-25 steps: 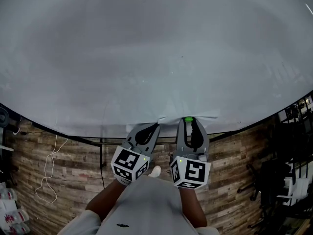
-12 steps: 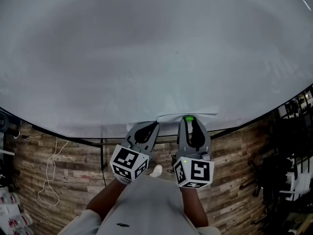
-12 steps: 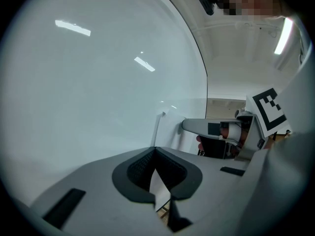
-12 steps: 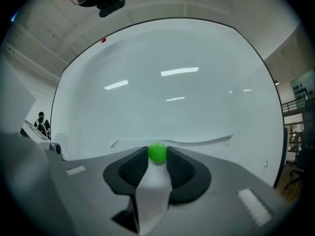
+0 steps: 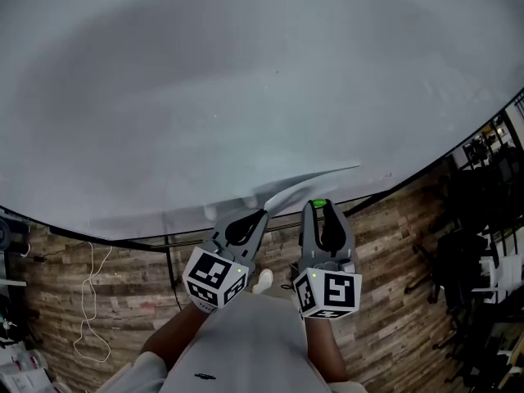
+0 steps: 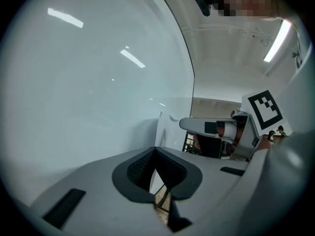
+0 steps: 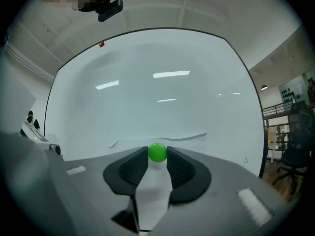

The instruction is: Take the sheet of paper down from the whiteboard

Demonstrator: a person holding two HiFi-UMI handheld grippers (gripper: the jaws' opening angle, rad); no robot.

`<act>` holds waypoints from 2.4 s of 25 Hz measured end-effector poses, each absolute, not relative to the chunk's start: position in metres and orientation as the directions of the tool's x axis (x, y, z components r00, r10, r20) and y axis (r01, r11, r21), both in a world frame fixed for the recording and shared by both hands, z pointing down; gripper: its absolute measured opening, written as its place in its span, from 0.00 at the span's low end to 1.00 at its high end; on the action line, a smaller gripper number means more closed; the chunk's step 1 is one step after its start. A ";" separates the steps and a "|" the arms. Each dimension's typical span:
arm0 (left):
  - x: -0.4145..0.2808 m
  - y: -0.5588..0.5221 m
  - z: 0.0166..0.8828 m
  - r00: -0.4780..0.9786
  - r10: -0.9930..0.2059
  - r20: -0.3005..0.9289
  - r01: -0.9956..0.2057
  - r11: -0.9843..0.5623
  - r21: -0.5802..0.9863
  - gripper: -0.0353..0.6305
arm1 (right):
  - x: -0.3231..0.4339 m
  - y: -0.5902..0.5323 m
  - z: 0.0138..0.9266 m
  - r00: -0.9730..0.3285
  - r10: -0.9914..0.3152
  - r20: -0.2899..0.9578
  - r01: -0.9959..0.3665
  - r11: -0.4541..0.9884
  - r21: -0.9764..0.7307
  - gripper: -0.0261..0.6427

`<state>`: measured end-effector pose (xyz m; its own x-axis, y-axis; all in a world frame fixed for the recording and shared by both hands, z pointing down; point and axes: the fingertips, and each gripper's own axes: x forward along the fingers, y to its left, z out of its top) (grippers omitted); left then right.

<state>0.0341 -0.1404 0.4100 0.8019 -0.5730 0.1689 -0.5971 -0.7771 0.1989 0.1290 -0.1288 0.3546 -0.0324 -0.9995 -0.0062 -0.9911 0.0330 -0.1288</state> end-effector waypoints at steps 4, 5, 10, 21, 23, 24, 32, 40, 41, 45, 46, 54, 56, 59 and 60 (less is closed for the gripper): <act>0.039 -0.126 0.412 0.836 -0.521 0.172 -0.548 -0.812 0.202 0.06 | 0.136 -0.112 0.354 0.004 -1.000 -0.003 -0.994 -0.004 -0.111 0.23; 0.039 -0.123 0.412 0.842 -0.510 0.175 -0.538 -0.819 0.201 0.06 | 0.136 -0.108 0.353 0.011 -1.000 -0.005 -0.994 -0.010 -0.107 0.23; 0.030 -0.108 0.416 0.862 -0.467 0.198 -0.500 -0.849 0.173 0.06 | 0.134 -0.090 0.349 0.025 -1.000 -0.015 -0.997 -0.024 -0.078 0.23; 0.002 -0.097 0.420 0.876 -0.431 0.215 -0.470 -0.863 0.186 0.06 | 0.117 -0.075 0.350 0.001 -0.999 -0.034 -1.000 -0.001 -0.026 0.23; -0.003 -0.096 0.419 0.878 -0.430 0.209 -0.468 -0.863 0.192 0.06 | 0.113 -0.073 0.353 -0.015 -0.999 -0.036 -1.000 0.016 -0.013 0.23; -0.005 -0.095 0.419 0.878 -0.431 0.206 -0.468 -0.862 0.192 0.06 | 0.111 -0.072 0.354 -0.023 -0.999 -0.035 -1.000 0.023 -0.009 0.23; -0.007 -0.099 0.412 0.875 -0.454 0.169 -0.480 -0.858 0.181 0.06 | 0.114 -0.070 0.364 -0.031 -0.999 -0.025 -1.000 0.031 0.001 0.23; -0.010 -0.109 0.400 0.869 -0.476 0.137 -0.494 -0.853 0.168 0.06 | 0.115 -0.075 0.369 -0.019 -1.000 -0.015 -1.000 0.019 -0.007 0.23; -0.009 -0.110 0.398 0.868 -0.478 0.133 -0.495 -0.853 0.165 0.06 | 0.115 -0.076 0.369 -0.020 -1.000 -0.014 -1.000 0.020 -0.007 0.23; -0.009 -0.114 0.394 0.869 -0.480 0.119 -0.494 -0.855 0.157 0.06 | 0.109 -0.079 0.372 -0.024 -1.000 -0.006 -1.000 0.024 -0.001 0.23; -0.009 -0.115 0.394 0.869 -0.481 0.117 -0.495 -0.855 0.156 0.06 | 0.107 -0.080 0.372 -0.027 -1.000 -0.001 -1.000 0.027 0.004 0.23; -0.007 -0.118 0.389 0.869 -0.484 0.106 -0.495 -0.855 0.153 0.06 | 0.107 -0.082 0.371 -0.027 -1.000 0.000 -1.000 0.027 0.007 0.23; -0.006 -0.118 0.387 0.869 -0.483 0.105 -0.494 -0.856 0.152 0.06 | 0.107 -0.082 0.370 -0.027 -1.000 0.001 -1.000 0.027 0.007 0.23; -0.004 -0.118 0.386 0.871 -0.479 0.108 -0.491 -0.858 0.151 0.06 | 0.110 -0.081 0.369 -0.023 -1.000 0.002 -1.000 0.023 0.007 0.23; -0.002 -0.118 0.387 0.871 -0.479 0.110 -0.491 -0.858 0.151 0.06 | 0.111 -0.081 0.370 -0.022 -1.000 0.003 -1.000 0.022 0.007 0.23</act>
